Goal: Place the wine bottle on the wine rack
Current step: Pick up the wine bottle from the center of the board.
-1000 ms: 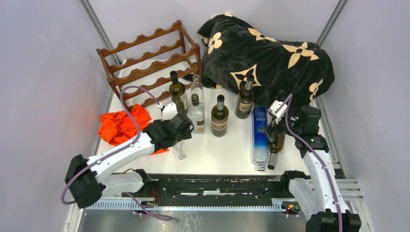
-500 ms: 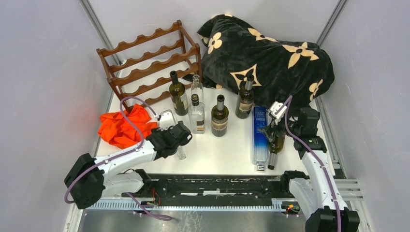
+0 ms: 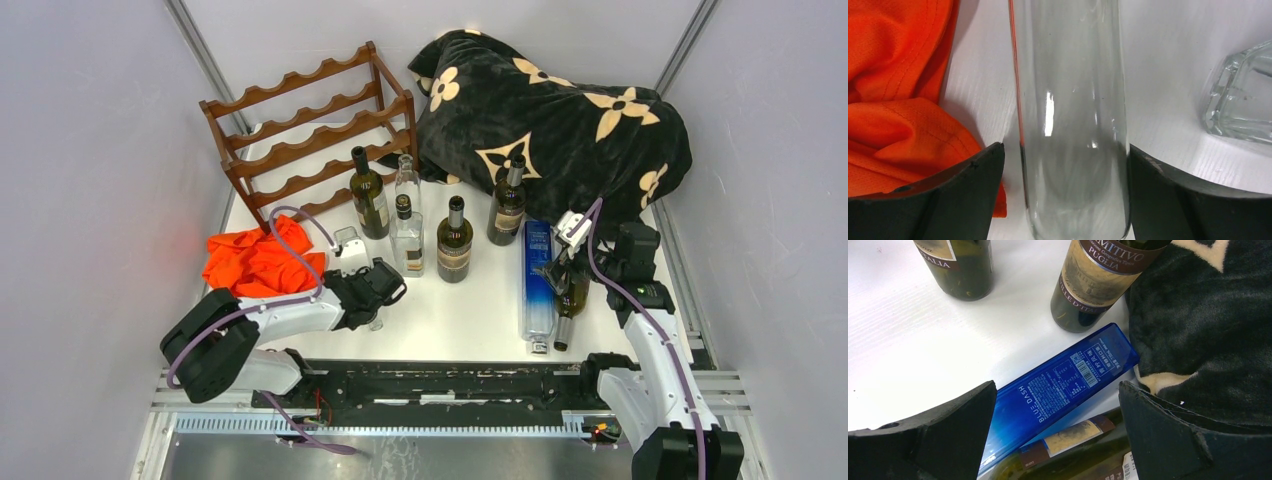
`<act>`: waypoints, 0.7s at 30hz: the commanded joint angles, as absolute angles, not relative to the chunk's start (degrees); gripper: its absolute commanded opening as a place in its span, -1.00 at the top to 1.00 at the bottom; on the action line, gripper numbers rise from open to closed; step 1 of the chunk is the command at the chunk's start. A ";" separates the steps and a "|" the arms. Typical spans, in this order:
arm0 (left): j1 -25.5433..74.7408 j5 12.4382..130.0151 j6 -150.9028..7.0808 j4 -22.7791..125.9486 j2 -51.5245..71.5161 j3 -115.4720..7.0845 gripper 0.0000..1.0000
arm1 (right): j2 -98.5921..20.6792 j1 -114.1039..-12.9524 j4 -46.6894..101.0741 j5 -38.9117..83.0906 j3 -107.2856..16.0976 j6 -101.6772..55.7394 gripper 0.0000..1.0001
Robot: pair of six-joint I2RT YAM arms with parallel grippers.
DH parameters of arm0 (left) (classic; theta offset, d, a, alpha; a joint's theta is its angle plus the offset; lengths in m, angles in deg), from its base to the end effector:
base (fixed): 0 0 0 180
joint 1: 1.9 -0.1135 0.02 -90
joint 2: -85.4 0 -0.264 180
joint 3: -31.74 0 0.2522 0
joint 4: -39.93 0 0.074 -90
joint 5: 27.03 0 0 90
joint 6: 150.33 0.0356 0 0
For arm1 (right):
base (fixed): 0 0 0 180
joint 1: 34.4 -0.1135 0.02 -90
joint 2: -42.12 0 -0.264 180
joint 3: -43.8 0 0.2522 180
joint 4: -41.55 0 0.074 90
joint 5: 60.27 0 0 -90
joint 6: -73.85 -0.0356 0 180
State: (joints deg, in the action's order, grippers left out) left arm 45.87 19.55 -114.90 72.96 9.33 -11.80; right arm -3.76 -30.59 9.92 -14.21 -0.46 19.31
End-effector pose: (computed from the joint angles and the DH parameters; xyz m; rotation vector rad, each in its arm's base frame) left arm 0.1595 -0.1393 0.1432 -0.3332 2.2760 0.1855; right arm 0.1729 0.0132 0.2413 -0.9413 1.7616 0.3873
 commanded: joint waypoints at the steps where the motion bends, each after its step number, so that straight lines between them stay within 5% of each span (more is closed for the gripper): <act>1: 46.48 15.33 -118.42 67.20 9.66 -9.44 -0.77 | -3.93 -30.45 10.84 -15.37 -0.50 20.16 -0.96; 12: 48.37 14.12 -120.06 63.82 10.23 -6.68 -0.55 | -3.69 -30.36 10.75 -15.19 -0.37 20.28 -0.97; 14: 48.86 13.82 -120.85 65.75 11.15 -7.29 -0.27 | -3.67 -30.34 10.70 -15.30 -0.54 20.35 -0.96; 16: 48.99 13.49 -121.97 67.88 12.85 -8.08 0.67 | -3.80 -30.37 10.41 -15.36 -0.72 20.45 -0.96; 18: 49.07 12.27 -123.93 71.74 14.64 -9.52 0.88 | -3.92 -30.40 10.14 -15.46 -0.85 20.56 -0.96; 21: 49.08 9.86 -125.86 77.65 17.34 -12.06 0.96 | -3.96 -30.35 9.78 -15.88 -0.98 20.69 -0.96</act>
State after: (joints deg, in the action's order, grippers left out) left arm 48.86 15.55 -119.77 70.81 13.15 -7.63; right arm -3.96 -30.54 9.61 -14.23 -0.46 19.77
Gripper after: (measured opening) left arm 0.649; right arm 0.982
